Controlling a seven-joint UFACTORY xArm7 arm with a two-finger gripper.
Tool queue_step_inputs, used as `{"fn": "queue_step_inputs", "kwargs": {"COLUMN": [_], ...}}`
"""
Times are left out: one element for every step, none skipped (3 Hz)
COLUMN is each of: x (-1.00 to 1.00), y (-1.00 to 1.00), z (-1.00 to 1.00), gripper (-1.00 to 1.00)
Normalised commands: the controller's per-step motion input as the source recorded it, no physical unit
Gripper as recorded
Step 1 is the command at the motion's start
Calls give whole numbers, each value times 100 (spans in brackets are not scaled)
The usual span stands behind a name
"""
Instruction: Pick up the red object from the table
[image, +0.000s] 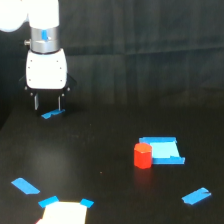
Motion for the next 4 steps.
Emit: {"fn": "queue_step_inputs", "kwargs": {"x": [6,3,83,76], "y": [8,37,-28,13], "z": [-100,-44,-82,-48], "gripper": [-84,45,-99,42]}}
